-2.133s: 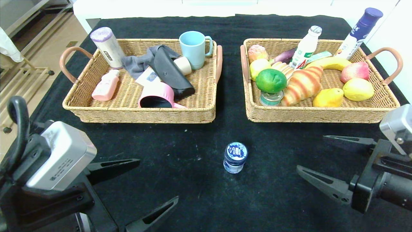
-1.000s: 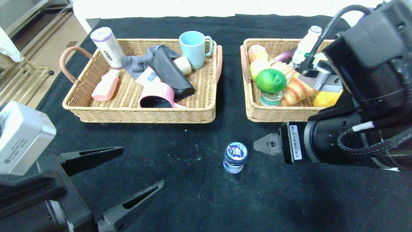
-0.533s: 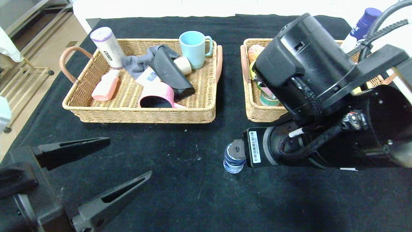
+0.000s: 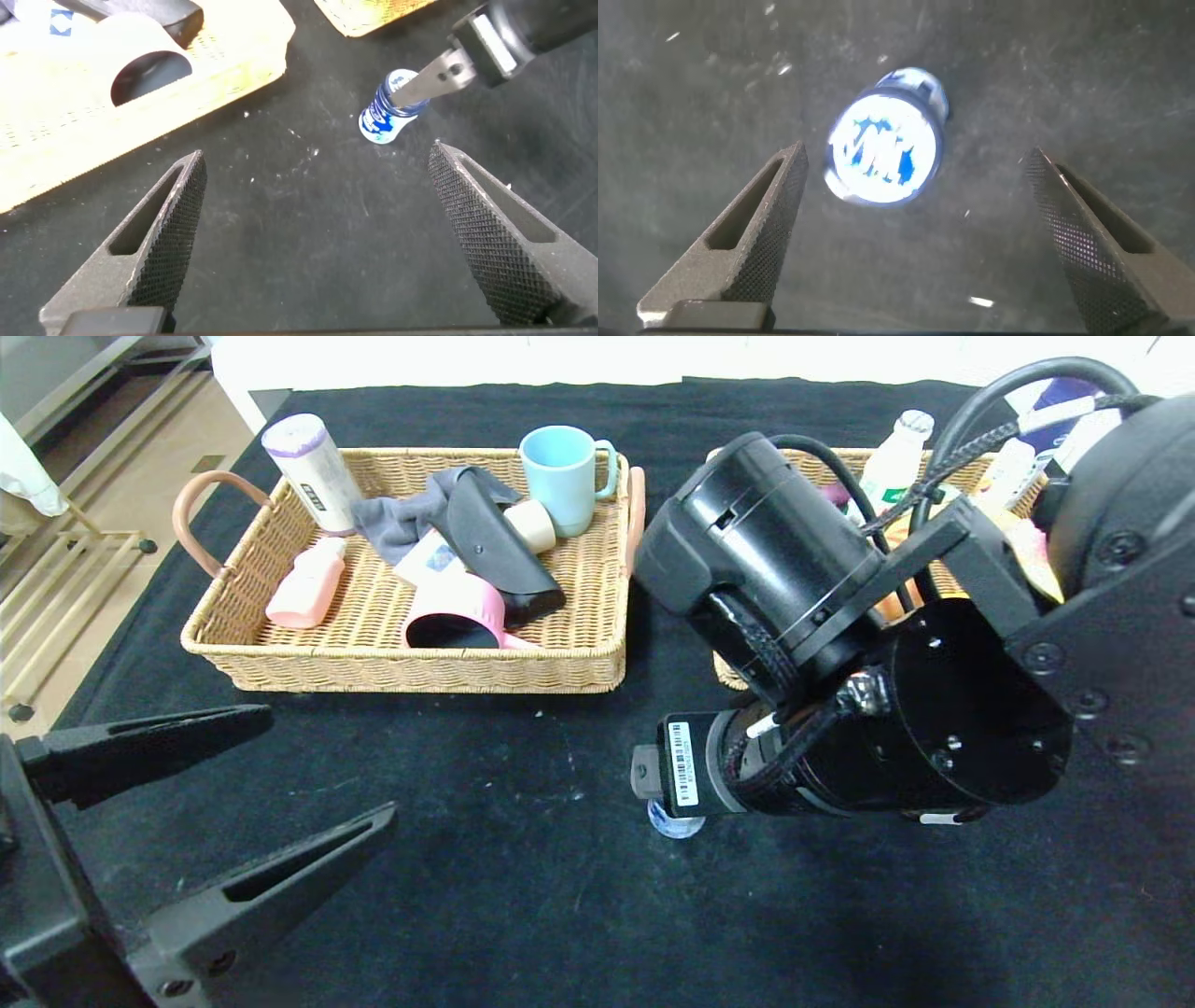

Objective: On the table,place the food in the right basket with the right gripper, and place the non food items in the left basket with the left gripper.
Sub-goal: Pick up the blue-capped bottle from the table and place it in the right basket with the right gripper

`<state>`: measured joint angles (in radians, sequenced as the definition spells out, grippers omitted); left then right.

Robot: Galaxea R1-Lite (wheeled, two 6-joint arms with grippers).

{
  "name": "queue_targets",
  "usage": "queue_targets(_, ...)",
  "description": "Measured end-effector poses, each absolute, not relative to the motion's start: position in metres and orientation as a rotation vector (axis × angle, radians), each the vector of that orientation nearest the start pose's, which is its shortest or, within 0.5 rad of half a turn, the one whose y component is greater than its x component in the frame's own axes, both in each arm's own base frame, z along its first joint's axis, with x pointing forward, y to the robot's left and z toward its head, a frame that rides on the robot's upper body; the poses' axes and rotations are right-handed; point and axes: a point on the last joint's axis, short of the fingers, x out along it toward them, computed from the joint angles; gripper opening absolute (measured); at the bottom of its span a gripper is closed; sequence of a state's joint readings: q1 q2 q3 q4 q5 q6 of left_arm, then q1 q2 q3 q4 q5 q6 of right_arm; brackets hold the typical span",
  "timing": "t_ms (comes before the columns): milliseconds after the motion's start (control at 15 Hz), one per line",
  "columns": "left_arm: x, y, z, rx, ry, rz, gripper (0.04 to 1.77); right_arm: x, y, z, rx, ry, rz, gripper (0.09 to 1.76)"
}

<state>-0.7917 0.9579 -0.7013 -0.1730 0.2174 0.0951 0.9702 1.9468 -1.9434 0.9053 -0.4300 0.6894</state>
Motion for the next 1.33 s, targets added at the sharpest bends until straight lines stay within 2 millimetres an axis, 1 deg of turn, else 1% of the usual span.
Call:
queue_targets(267, 0.084, -0.079, 0.267, 0.137, 0.038, -0.577, 1.72, 0.210, 0.291, 0.264, 0.031, 0.812, 0.202, 1.71)
queue_targets(467, 0.084, -0.078, 0.267, 0.143, 0.033, -0.573, 1.72, 0.212, 0.296, 0.261, 0.034, 0.806, 0.206, 1.71)
queue_targets(733, 0.081, -0.071, 0.266, 0.185, 0.070, -0.559, 1.72, 0.214, 0.300, 0.255, 0.029, 0.812, 0.201, 1.71)
queue_targets(933, 0.077, -0.067, 0.270, 0.179, 0.061, -0.554, 1.72, 0.217, 0.303, 0.249, 0.022, 0.823, 0.194, 1.71)
queue_targets(1333, 0.075, -0.065, 0.272, 0.179, 0.052, -0.543, 1.72, 0.223, 0.307, 0.239, 0.008, 0.840, 0.178, 1.71)
